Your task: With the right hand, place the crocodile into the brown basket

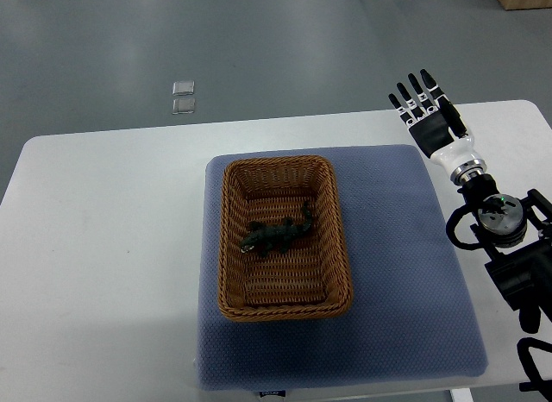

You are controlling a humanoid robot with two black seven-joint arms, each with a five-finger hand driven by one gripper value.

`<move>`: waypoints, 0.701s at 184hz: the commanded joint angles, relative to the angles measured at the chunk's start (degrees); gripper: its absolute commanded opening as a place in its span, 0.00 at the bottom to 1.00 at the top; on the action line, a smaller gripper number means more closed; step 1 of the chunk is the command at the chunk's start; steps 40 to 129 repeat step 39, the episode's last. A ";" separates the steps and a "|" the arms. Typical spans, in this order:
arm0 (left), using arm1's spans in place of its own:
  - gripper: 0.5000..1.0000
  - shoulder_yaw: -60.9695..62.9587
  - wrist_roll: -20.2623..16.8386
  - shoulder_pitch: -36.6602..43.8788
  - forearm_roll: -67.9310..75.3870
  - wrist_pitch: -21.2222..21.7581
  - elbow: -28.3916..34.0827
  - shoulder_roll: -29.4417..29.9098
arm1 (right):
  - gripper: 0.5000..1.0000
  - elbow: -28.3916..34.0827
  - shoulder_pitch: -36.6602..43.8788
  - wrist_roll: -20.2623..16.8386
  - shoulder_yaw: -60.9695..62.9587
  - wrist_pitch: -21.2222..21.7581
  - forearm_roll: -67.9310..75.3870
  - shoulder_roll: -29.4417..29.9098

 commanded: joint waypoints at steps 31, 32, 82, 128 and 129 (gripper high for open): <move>1.00 0.00 -0.01 0.01 0.03 -0.09 0.00 0.00 | 0.86 -0.57 0.71 0.00 -0.01 0.13 0.01 -0.90; 1.00 0.00 -0.01 -0.08 0.03 -0.09 0.00 0.00 | 0.86 -0.57 0.71 0.00 -0.01 0.13 0.01 -0.90; 1.00 0.00 -0.01 0.01 0.03 -0.09 0.00 0.00 | 0.86 -0.57 0.80 -0.09 -0.01 0.13 0.01 -0.81; 1.00 0.00 -0.01 0.01 0.03 -0.09 0.00 0.00 | 0.86 -0.57 0.80 -0.09 -0.01 0.13 0.01 -0.81; 1.00 0.00 -0.01 0.01 0.03 -0.09 0.00 0.00 | 0.86 -0.57 0.80 -0.09 -0.01 0.13 0.01 -0.81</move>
